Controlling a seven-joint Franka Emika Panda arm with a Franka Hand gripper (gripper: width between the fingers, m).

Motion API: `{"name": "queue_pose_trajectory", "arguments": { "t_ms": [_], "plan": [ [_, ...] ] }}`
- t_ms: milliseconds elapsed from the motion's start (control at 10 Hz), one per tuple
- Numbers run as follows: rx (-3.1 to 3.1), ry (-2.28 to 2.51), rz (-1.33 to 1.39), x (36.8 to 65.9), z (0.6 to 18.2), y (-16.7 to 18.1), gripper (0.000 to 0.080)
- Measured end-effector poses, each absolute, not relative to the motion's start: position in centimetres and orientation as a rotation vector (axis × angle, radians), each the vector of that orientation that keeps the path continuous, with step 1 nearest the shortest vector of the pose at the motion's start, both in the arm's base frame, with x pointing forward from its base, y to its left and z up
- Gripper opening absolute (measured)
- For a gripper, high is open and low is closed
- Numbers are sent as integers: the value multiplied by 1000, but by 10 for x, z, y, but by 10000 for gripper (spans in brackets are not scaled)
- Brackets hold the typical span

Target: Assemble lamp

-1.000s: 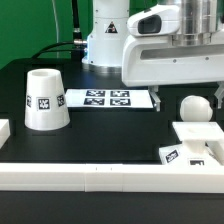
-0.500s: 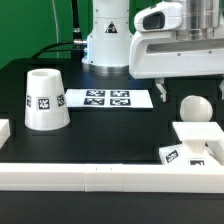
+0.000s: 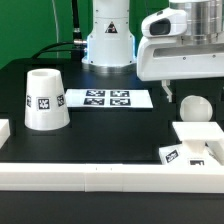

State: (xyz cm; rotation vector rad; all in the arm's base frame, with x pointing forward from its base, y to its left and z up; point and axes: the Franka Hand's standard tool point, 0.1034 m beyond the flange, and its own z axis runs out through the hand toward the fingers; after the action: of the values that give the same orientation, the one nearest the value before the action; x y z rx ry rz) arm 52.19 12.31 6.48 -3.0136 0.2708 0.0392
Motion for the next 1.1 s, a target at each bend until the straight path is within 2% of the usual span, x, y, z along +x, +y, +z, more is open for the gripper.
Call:
{"name": "queue_pose_trajectory", "arguments": {
  "t_ms": [300, 600, 1100],
  "plan": [
    [-3017, 256, 94, 517, 63, 123, 698],
    [-3004, 151, 353, 520, 59, 127, 698],
    [-2886, 62, 855, 508, 59, 132, 698]
  ]
}}
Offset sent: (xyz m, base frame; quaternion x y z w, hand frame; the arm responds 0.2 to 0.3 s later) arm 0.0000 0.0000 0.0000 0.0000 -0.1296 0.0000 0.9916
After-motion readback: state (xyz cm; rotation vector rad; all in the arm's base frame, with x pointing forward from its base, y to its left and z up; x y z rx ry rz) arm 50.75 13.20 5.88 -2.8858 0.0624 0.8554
